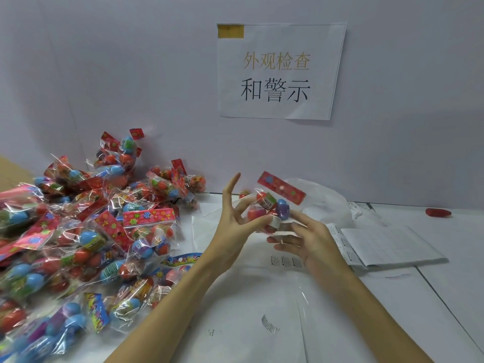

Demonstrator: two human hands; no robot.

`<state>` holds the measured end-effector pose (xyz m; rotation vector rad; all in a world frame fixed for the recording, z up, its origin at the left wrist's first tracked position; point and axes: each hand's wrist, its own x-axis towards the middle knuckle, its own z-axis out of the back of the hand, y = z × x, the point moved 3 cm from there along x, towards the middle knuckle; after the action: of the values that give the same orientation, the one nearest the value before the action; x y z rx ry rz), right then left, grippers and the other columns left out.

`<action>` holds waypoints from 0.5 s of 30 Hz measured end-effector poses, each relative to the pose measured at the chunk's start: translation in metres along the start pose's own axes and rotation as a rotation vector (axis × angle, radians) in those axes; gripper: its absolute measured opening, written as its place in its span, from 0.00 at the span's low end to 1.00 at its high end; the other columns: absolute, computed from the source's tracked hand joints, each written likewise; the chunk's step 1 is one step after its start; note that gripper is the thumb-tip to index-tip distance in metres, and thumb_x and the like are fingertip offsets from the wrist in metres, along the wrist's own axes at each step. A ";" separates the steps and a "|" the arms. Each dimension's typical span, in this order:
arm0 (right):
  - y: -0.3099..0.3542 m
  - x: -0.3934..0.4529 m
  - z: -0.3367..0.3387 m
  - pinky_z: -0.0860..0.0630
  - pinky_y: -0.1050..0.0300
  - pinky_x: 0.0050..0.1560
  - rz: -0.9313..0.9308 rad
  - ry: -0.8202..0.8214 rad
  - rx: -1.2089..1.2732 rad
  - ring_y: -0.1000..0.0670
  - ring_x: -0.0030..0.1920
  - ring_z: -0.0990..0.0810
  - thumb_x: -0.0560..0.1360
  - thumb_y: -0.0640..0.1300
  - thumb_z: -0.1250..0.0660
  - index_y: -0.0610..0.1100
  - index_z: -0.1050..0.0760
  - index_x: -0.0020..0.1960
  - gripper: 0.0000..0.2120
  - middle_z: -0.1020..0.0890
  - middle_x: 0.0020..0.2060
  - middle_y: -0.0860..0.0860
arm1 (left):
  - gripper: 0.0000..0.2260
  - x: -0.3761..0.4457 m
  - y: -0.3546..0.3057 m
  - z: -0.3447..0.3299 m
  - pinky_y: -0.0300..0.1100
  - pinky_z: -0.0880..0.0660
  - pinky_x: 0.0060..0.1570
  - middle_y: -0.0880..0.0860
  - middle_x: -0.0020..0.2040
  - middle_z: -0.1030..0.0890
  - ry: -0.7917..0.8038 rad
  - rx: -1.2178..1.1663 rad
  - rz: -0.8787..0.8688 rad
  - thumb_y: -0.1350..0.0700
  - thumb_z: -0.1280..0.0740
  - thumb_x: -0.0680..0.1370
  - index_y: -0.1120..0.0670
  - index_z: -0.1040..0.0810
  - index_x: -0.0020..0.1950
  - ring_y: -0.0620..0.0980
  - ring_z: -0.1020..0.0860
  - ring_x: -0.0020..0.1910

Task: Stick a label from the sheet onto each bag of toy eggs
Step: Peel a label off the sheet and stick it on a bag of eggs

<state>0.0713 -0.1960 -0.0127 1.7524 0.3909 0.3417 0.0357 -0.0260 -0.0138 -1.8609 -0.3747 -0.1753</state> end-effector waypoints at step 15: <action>0.005 0.002 0.015 0.24 0.51 0.45 0.053 -0.129 0.015 0.43 0.48 0.17 0.80 0.55 0.31 0.47 0.12 0.56 0.14 0.12 0.51 0.40 | 0.12 -0.008 -0.005 -0.011 0.37 0.22 0.55 0.54 0.58 0.13 0.038 0.230 0.029 0.52 0.35 0.85 0.53 0.14 0.63 0.51 0.16 0.58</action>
<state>0.0805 -0.2095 -0.0106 1.7911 0.2549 0.2620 0.0272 -0.0363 -0.0078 -1.6331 -0.3269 -0.1410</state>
